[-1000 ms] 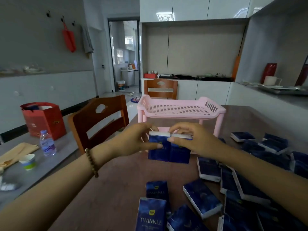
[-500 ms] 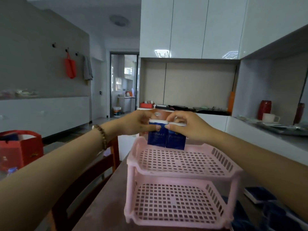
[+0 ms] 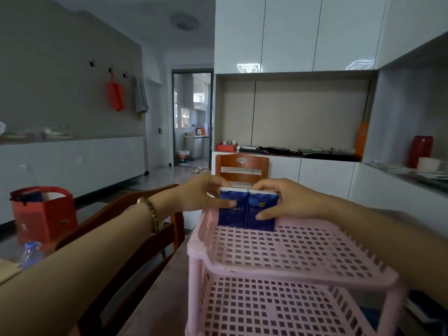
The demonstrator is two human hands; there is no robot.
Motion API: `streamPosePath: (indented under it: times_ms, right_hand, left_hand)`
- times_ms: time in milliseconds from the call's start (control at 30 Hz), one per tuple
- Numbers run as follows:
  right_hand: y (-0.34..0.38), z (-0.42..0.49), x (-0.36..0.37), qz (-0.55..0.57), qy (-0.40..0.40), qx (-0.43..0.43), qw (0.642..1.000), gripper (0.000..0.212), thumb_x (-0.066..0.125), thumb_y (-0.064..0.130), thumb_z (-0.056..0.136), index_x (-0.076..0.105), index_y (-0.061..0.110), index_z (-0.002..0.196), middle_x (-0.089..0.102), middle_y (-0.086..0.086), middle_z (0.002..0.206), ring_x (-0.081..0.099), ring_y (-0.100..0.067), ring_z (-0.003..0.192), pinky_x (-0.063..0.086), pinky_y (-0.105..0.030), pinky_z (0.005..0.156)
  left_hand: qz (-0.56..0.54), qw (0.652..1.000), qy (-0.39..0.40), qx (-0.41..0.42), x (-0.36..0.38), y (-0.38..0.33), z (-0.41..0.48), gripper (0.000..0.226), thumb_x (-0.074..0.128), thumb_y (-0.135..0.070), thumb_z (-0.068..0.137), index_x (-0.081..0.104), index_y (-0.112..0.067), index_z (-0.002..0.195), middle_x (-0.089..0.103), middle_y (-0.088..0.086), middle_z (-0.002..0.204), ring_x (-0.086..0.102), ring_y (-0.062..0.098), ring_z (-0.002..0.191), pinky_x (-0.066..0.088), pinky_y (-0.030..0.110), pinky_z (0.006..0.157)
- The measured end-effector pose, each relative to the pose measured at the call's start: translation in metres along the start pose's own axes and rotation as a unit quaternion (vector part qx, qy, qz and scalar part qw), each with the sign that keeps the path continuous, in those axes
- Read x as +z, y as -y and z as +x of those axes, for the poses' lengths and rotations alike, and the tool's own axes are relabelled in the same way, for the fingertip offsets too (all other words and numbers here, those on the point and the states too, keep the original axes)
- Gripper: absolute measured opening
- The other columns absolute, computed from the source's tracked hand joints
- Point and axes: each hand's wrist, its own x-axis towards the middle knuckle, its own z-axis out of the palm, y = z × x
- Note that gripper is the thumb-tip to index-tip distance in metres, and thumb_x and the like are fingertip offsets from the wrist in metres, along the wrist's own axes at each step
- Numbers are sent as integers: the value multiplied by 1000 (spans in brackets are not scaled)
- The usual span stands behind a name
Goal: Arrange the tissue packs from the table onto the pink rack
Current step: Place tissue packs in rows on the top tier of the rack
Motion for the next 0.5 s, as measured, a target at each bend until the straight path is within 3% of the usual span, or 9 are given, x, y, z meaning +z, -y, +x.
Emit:
streamPosePath:
  times_ms: [100,233,500]
  right_hand:
    - [-3,-2,0,-13,1,-4,1000,42,77,12,74,59,17,112,63,2,112,63,-10,101,54,-30,88]
    - [-3,2,2,-17,-10,-4,1000,43,76,13,74,58,15,113,61,0,114,62,-12,103,54,-30,88]
    - [-5,2,4,-7,-7,8,1000,49,77,22,74,54,20,117,60,4,115,61,-9,103,54,-25,85]
  left_hand:
    - [-4,1000,16,3,3,-1,0,31,69,-21,81,62,-16,110,68,0,112,65,14,104,56,36,85]
    - [-7,1000,4,6,7,-2,2,35,71,-17,80,61,-12,113,68,2,113,65,13,102,56,31,84]
    - [-17,1000,-3,0,7,-1,-1,32,71,-17,80,60,-21,109,65,-1,115,61,14,108,53,30,88]
